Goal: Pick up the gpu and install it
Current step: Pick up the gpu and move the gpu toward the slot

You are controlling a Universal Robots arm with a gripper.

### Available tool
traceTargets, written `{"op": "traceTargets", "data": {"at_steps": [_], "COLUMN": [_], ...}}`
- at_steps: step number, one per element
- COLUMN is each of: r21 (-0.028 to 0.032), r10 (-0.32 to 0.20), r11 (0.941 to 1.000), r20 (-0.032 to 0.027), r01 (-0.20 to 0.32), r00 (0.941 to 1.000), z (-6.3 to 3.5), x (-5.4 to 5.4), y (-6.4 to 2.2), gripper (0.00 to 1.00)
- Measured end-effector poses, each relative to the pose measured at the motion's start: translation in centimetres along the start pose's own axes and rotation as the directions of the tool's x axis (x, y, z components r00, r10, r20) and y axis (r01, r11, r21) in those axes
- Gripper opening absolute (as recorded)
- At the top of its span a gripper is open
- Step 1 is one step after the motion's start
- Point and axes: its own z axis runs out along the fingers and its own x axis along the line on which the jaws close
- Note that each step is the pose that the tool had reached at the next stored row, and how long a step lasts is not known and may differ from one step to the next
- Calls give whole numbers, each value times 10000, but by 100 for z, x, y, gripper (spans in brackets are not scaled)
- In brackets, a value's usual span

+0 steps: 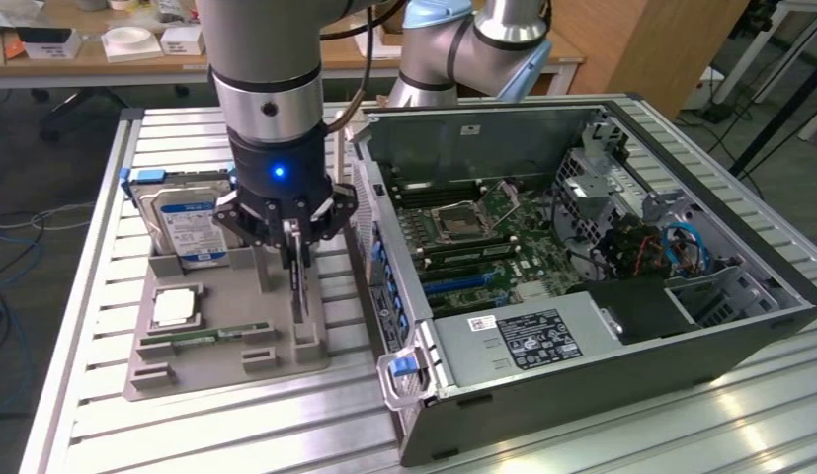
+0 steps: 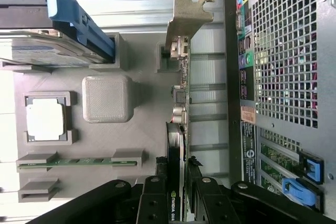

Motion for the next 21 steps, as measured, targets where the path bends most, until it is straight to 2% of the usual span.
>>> {"op": "traceTargets", "data": {"at_steps": [21], "r21": [1], "r10": [0], "r11": [10000], "r20": [0], "r01": [0], "r00": [10000], "z": [-117], "x": [-3], "y": [2], "gripper": [26]}}
